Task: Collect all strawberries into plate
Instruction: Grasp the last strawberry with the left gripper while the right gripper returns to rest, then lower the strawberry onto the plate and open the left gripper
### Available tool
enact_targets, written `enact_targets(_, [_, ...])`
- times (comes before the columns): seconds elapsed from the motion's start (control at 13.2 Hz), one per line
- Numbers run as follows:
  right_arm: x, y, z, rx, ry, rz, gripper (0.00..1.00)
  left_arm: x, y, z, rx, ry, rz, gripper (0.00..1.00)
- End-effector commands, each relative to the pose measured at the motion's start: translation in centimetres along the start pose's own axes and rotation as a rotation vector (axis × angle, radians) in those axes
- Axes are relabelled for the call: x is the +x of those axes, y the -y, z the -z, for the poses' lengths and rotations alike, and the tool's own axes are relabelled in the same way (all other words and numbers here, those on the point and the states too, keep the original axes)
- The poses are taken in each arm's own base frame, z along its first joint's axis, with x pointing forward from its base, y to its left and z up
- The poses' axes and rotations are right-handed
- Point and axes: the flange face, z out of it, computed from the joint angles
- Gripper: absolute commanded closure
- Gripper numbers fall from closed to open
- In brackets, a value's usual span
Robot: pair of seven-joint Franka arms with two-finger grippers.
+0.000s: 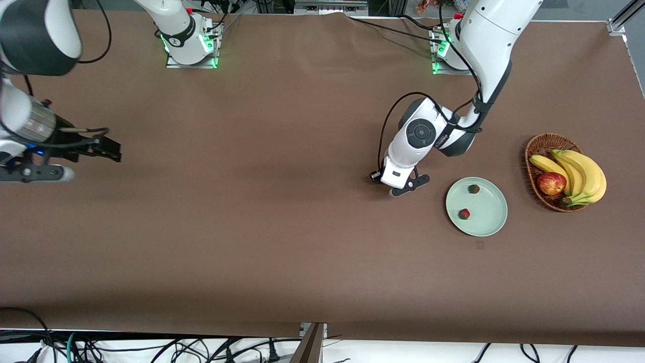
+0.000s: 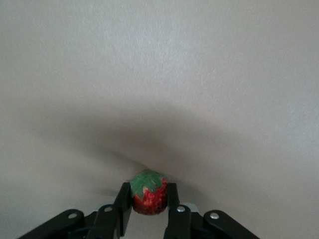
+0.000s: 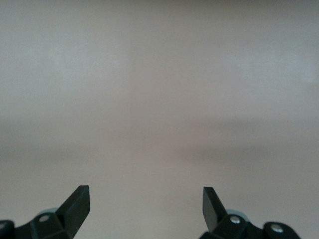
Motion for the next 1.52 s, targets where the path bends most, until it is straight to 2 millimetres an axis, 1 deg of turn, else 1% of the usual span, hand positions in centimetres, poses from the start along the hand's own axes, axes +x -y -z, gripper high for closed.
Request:
enact_targets(0.0, [-1.2, -1.1, 3.1, 0.004, -0.043, -0.007, 0.00, 1.8, 0.5, 4.3, 0.076, -0.006, 0.019, 1.00])
enact_targets(0.08, [-1.4, -1.5, 3.7, 0.006, -0.051, -0.010, 0.00, 2.4, 0.7, 5.7, 0.149, 0.004, -0.006, 1.00])
enact_targets(0.15, [-1.9, -2.0, 4.0, 0.006, -0.037, -0.020, 0.00, 3.5, 1.5, 6.8, 0.233, 0.008, -0.046, 1.00])
enact_targets(0.23, [-2.4, -2.2, 3.8, 0.003, 0.001, -0.023, 0.00, 4.5, 2.1, 8.3, 0.298, 0.013, -0.078, 1.00])
enact_targets(0.3, [-2.7, -2.1, 3.7, 0.001, 0.026, -0.025, 0.00, 5.5, 2.4, 9.7, 0.342, 0.029, -0.104, 1.00])
enact_targets(0.38, [-2.8, -1.5, 3.6, 0.000, 0.039, -0.015, 0.00, 6.5, 2.9, 10.9, 0.373, 0.054, -0.150, 1.00])
enact_targets(0.46, [-2.9, -1.6, 3.6, -0.009, 0.041, -0.011, 0.00, 7.9, 3.9, 12.0, 0.396, 0.062, -0.193, 1.00])
enact_targets(0.61, [-3.0, -1.4, 3.8, -0.015, 0.041, -0.007, 0.00, 9.9, 5.7, 12.9, 0.403, 0.069, -0.236, 1.00])
enact_targets(0.68, [-3.3, -1.1, 4.0, -0.016, 0.043, -0.001, 0.00, 11.1, 6.9, 13.2, 0.408, 0.073, -0.272, 1.00])
enact_targets(0.76, [-3.3, -1.3, 4.0, -0.016, 0.045, -0.003, 0.00, 12.5, 8.3, 13.5, 0.419, 0.076, -0.353, 1.00])
enact_targets(0.83, [-3.2, -1.5, 3.9, -0.015, 0.045, 0.004, 0.00, 13.5, 9.2, 13.6, 0.425, 0.081, -0.452, 1.00])
enact_targets(0.91, [-3.2, -1.6, 3.9, -0.015, 0.047, 0.020, 0.00, 14.5, 9.8, 13.7, 0.410, 0.073, -0.507, 1.00])
enact_targets(1.06, [-3.1, -1.5, 3.6, -0.013, 0.052, 0.028, 0.00, 15.7, 10.7, 13.0, 0.389, 0.084, -0.631, 1.00])
enact_targets(1.14, [-3.0, -1.5, 3.6, -0.017, 0.052, 0.030, 0.00, 17.0, 11.9, 13.0, 0.367, 0.082, -0.701, 1.00])
enact_targets(1.21, [-3.0, -1.5, 3.5, -0.015, 0.053, 0.030, 0.00, 18.4, 13.4, 12.8, 0.348, 0.089, -0.790, 0.99])
enact_targets(1.37, [-2.9, -1.6, 3.4, -0.015, 0.053, 0.029, 0.00, 21.6, 17.0, 11.4, 0.288, 0.091, -0.976, 0.96])
enact_targets(1.44, [-2.9, -1.6, 3.4, -0.013, 0.053, 0.029, 0.00, 22.9, 18.7, 11.0, 0.264, 0.081, -1.026, 0.95])
